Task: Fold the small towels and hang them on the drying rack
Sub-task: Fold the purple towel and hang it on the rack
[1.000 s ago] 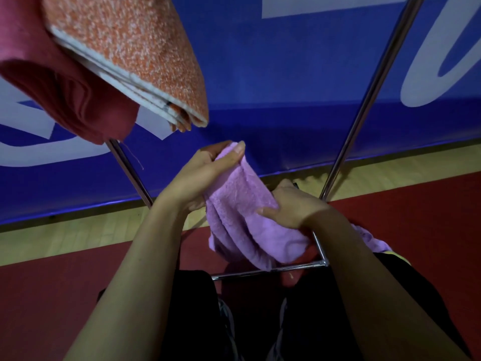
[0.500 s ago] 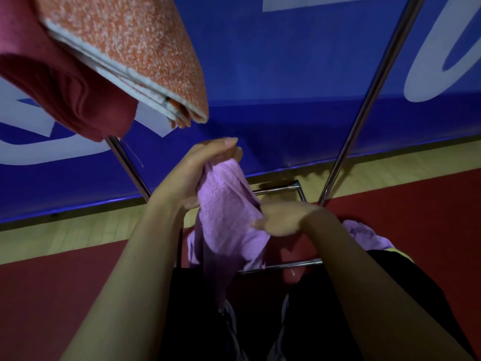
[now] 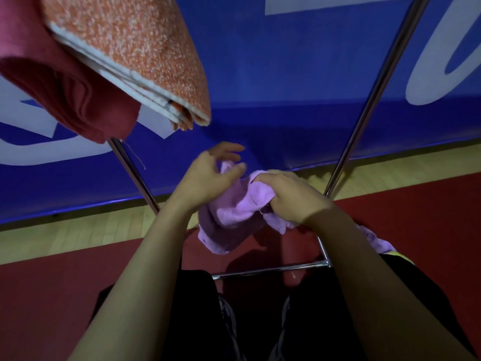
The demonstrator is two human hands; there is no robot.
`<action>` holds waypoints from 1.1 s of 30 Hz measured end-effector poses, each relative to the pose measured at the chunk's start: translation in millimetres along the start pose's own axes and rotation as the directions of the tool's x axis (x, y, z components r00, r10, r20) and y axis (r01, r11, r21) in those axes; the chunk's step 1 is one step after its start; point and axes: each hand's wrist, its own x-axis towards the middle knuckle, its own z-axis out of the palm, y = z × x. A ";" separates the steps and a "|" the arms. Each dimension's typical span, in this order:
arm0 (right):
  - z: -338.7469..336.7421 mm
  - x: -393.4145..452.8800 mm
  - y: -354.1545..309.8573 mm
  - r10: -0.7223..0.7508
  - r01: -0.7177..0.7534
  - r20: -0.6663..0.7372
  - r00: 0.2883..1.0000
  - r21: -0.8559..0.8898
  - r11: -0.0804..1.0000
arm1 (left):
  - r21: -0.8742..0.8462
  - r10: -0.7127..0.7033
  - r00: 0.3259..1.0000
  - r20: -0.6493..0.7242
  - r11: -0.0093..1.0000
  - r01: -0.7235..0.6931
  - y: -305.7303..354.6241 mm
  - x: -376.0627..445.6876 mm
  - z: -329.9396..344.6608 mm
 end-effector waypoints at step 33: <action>3.4 -8.8 18.1 0.056 -0.098 0.163 0.985 0.263 0.960 | -0.278 -0.074 0.997 -0.020 0.958 0.066 24.4 -4.2 8.0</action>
